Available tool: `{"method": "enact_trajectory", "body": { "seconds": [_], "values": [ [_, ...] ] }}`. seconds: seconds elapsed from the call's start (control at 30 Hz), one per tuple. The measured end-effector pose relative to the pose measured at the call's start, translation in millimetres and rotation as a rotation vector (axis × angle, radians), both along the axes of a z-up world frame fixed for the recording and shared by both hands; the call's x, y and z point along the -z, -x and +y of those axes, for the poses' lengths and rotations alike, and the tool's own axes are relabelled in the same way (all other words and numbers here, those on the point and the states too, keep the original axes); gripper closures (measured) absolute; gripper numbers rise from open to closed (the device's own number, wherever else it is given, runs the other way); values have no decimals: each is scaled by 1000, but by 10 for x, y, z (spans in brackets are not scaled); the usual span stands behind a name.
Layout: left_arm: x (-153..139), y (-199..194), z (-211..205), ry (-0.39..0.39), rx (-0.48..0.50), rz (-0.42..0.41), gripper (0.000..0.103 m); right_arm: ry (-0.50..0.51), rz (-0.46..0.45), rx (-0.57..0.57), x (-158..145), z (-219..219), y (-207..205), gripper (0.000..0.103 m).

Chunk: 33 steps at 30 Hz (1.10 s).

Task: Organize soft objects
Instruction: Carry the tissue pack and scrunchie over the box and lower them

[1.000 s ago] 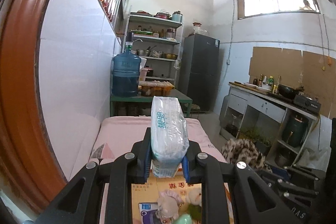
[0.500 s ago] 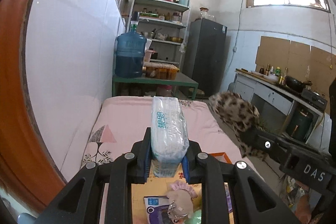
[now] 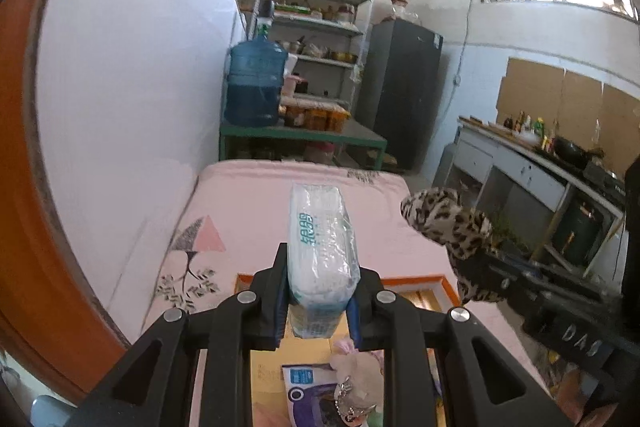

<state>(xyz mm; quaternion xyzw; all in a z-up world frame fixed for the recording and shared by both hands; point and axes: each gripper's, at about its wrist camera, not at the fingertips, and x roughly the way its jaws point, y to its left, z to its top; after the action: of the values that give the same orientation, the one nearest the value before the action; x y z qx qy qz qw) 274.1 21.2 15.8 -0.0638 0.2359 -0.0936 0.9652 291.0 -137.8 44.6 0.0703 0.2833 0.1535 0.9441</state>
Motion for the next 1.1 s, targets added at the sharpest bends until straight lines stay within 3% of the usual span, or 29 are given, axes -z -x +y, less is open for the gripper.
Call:
{"method": "enact_trajectory", "body": {
  "seconds": [0.27,0.53,0.8,1.1],
  "values": [
    [164,-156,24,7,24,79,79,-62,69,-25,146,-188,-90,83],
    [267,-258,86,24,21,125,79,-18,126,-15,320,-180,-222,83],
    [578,-501,208,82,16,238,79,30,195,-18,587,-110,-364,83],
    [730,-543,154,48,10,266,79,64,222,-14,735,-85,-451,83]
  ]
}}
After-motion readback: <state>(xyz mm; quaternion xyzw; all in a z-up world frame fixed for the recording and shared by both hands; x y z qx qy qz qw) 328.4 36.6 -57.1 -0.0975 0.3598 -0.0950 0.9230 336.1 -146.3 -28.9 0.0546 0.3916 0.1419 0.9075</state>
